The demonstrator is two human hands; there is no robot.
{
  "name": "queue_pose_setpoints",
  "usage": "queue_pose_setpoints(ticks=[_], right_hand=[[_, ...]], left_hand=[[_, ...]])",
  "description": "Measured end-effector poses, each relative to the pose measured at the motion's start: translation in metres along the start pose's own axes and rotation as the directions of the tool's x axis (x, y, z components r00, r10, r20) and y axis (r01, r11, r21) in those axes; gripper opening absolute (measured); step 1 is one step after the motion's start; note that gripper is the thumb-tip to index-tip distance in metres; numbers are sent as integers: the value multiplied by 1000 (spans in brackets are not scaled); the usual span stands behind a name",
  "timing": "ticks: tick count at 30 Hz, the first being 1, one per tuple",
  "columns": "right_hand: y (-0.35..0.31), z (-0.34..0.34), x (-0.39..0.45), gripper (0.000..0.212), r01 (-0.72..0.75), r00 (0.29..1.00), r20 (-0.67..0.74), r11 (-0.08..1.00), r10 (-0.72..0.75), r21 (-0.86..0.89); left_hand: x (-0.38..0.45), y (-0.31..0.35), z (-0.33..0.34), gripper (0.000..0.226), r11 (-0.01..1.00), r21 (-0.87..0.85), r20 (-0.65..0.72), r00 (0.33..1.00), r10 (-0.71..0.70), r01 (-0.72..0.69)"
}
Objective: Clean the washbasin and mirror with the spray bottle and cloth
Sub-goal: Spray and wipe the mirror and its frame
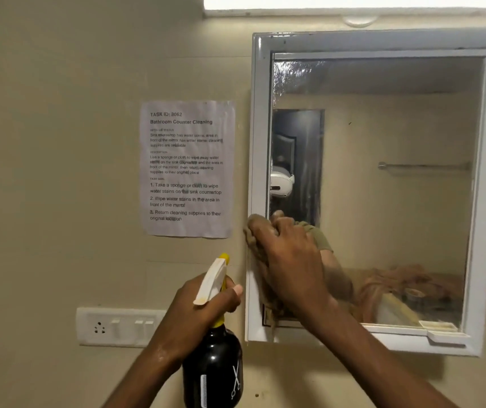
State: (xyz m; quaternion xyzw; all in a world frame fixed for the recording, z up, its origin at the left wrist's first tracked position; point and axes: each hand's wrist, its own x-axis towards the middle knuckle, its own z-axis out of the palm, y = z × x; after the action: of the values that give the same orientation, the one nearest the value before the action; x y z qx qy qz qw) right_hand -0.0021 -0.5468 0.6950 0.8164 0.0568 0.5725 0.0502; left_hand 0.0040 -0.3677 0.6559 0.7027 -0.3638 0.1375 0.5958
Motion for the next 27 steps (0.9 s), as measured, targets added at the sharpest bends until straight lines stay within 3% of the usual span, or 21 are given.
queue_pose_setpoints(ticks=[4, 8, 12, 15, 18, 23, 27], right_hand=[[-10, 18, -67, 27, 90, 986, 148, 994, -81, -60], [-21, 30, -90, 30, 114, 942, 314, 993, -116, 25], [-22, 12, -19, 26, 56, 985, 167, 998, -51, -26], [-21, -4, 42, 34, -23, 998, 54, 999, 25, -24], [-25, -4, 33, 35, -58, 996, 74, 998, 56, 33], [-29, 21, -54, 49, 36, 972, 228, 997, -52, 72], [-22, 28, -55, 35, 69, 982, 172, 994, -83, 83]], left_hand=[[6, 3, 2, 34, 999, 20, 19, 999, -47, 46], [4, 7, 5, 39, 997, -6, 58, 996, -71, 71], [0, 11, -3, 35, 998, -18, 43, 997, -67, 67], [-5, 11, -11, 43, 997, -19, 26, 997, -77, 77], [-7, 11, -19, 46, 996, -29, 0, 996, -87, 87], [7, 28, -13, 36, 999, -5, 1, 999, -49, 49], [35, 43, 2, 35, 999, 8, 35, 999, -33, 33]])
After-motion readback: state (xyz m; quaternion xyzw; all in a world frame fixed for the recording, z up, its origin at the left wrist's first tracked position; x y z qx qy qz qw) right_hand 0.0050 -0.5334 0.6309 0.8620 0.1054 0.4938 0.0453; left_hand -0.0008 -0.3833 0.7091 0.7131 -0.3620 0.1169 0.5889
